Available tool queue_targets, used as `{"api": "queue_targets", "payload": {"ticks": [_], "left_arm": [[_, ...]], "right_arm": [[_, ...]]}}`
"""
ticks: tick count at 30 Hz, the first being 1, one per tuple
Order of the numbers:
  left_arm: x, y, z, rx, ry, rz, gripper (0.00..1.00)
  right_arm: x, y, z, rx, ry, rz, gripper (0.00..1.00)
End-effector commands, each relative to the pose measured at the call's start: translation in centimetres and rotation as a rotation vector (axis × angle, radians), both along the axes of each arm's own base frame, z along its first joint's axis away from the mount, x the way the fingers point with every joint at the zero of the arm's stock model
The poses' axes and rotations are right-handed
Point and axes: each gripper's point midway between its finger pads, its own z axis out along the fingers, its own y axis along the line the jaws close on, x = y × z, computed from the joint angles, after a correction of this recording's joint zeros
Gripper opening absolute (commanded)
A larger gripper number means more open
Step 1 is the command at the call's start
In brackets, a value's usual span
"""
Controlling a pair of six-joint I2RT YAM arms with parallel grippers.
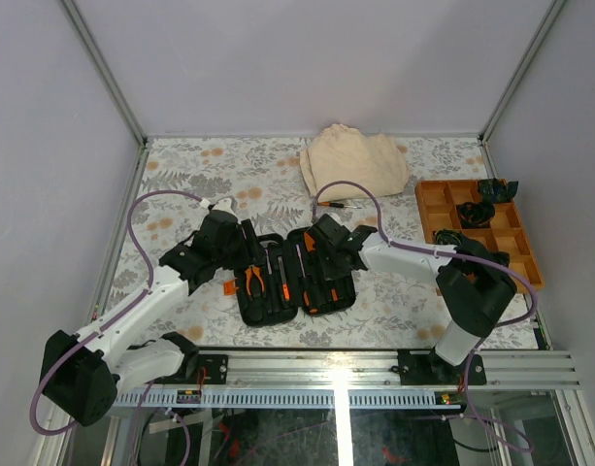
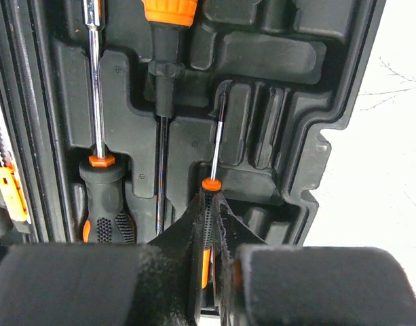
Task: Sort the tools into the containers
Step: Place the screwdriver in the storage box.
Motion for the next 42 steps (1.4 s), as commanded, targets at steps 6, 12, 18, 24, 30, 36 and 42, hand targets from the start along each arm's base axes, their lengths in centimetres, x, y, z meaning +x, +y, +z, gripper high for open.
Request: {"api": "queue_targets", "payload": {"ticks": [6,12,18,24,30,36,42], "left_arm": [[0.6,-0.7,0.6,-0.019,-0.030,-0.010,0.56],[0.6,-0.7,0.5,-0.017,-0.029,-0.012,0.56],[0.6,-0.8,0.3,-0.018,-0.024,-0.014,0.56],[0.7,-0.9,0.1,-0.014,-0.020,-0.018,0.56],[0.7,-0.8,0.5,-0.011,-0.026,-0.018,0.56],[0.9,-0.6,2.1,0.002,-0.053,-0.022,0.56],[1.0,-0.3,4.2,0.054,-0.087,-0.077,0.57]], "right_arm": [[-4.4,-1.9,-6.0,-0.142,0.257,0.043,0.00],[-5.5,-3.1,-7.9,-0.196,0.309,0.046,0.00],[-7.4,-4.7,-11.0,-0.233,0.374,0.020,0.00],[-8.2,-5.8,-11.6,-0.240,0.364,-0.009,0.00],[-3.7,-3.0,-5.2,-0.137,0.163,0.001,0.08],[1.4,1.6,3.8,0.054,-0.084,0.043,0.26],[6.6,1.2,9.8,0.073,-0.286,0.031,0.35]]}}
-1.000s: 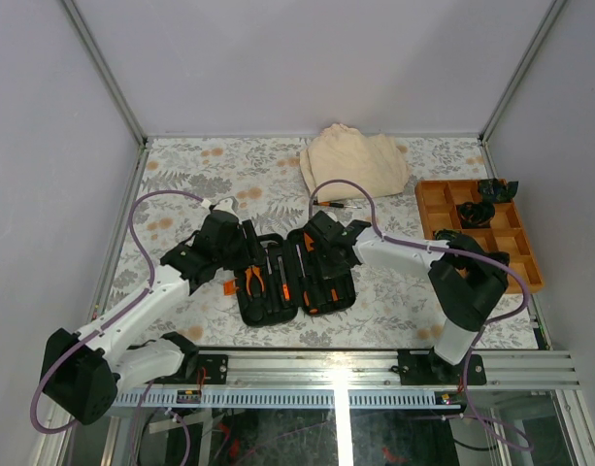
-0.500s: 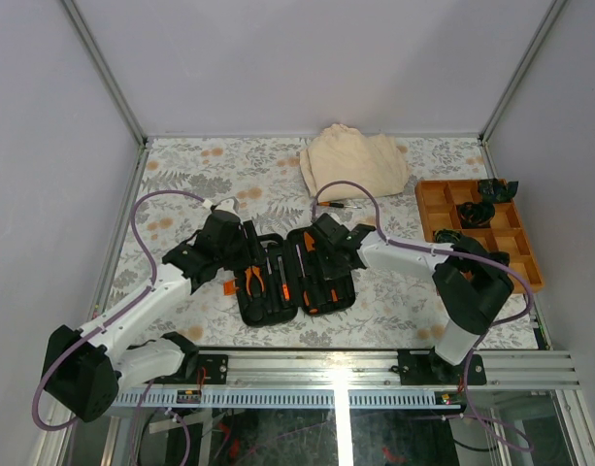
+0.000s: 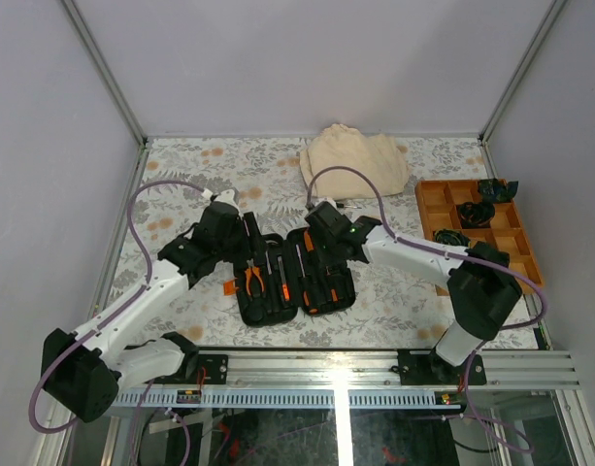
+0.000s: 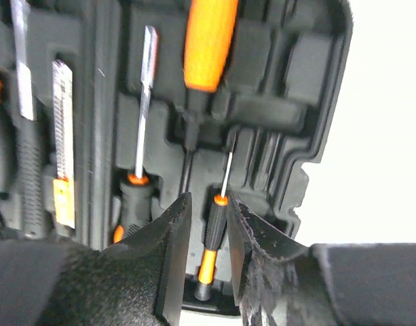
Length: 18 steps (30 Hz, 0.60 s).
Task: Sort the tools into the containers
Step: Place the screwdriver in the storage box.
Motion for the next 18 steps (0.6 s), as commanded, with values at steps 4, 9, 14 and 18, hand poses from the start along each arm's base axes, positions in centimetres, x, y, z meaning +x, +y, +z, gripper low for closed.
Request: {"api": "queue_targets", "payload": {"ticks": [4,9,14,18], "left_arm": [[0.5,1.0,3.0,0.085,-0.085,-0.047,0.57],[0.0,1.0,2.7,0.088,-0.073,-0.068,0.57],[-0.2,1.9,2.6,0.126,-0.071,-0.045,0.56],[-0.3,3.3,2.4,0.177,-0.081,-0.005,0.56]], "right_arm": [[8.1,-1.6,7.8,0.080,-0.219,-0.007,0.37],[12.8,-3.0,7.6,0.116,-0.252,-0.012,0.41],[16.6,-3.6,5.8,0.094,-0.261,0.005,0.50],[18.8,-4.3,3.7,0.048,-0.235,0.052,0.50]]}}
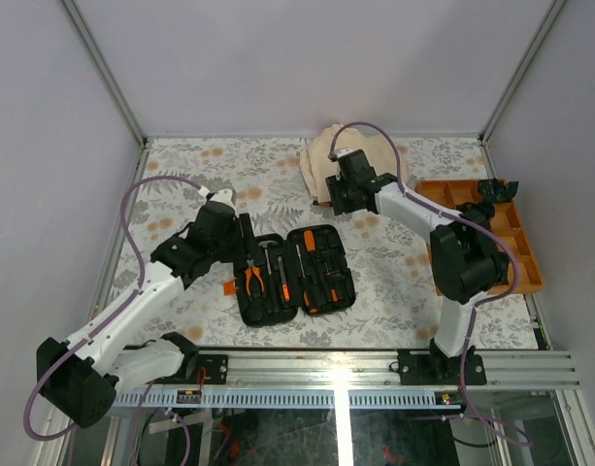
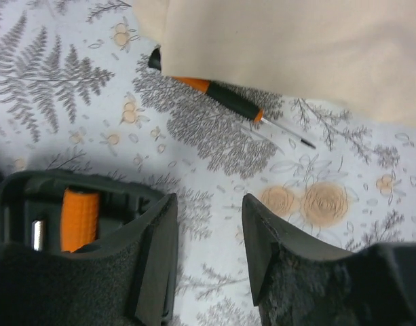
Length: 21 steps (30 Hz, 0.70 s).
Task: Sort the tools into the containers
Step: Place the screwdriver in the storage box, then pick up the screwdriver from the center of the board.
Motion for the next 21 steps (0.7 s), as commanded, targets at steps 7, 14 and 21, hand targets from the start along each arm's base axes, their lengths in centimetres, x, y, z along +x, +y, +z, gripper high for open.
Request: {"api": "queue_targets", "payload": {"ticks": [7,14,21], "left_arm": [[0.1,1.8,0.5,0.071,-0.039,0.050,0.56],[0.2,2.0,0.4,0.082,-0.042,0.068,0.56],[0.2,1.7,-0.3,0.092,-0.022,0.059,0.56]], "right_arm": [[5.2,0.4,-1.9,0.007,-0.003,0.218,0.52],[6.5,0.2,-4.5,-0.019,0.034,0.270,0.52],[6.4,0.5,-6.6,-0.011,0.100,0.335,0.50]]}}
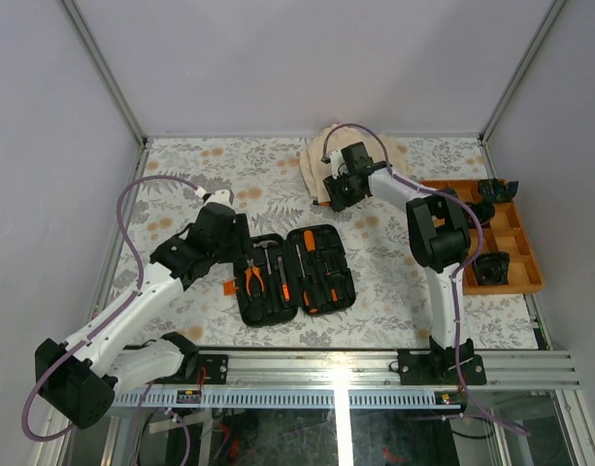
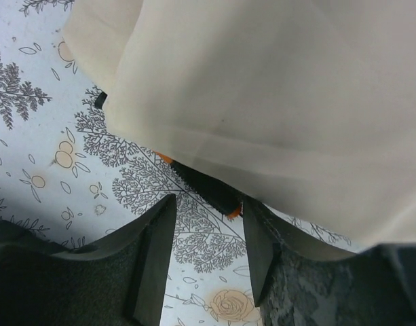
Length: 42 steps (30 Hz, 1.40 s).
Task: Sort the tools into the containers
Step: Pick up the screwdriver from the center of the board.
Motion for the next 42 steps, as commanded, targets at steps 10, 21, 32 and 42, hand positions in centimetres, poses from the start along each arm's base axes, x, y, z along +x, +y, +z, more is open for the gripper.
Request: {"api": "queue_targets", "payload": {"ticks": [10,21,32,42], "left_arm": [[0.1,-0.1,-0.7,0.031,0.013,-0.003,0.56],[0.0,-0.3,-0.8,0.025,0.015,-0.013,0.56],[-0.2,-0.6,-0.1,-0.004,-0.012,-0.036,0.59],[-0.2,-1.8,1.5,-0.078,-0.052,-0.078,0.63]], "right_arm": [[-1.2,-0.7,-1.3,-0.058,0.093,0.078,0.31],[-5.2,-3.5,1.0,-0.124,0.115,0.033,0.14],[-11.2,-5.2,5.2,-0.008,0.077,-0.136,0.04],[-16.7,-3.8,10.6,0.211,-0.093,-0.259,0.00]]}}
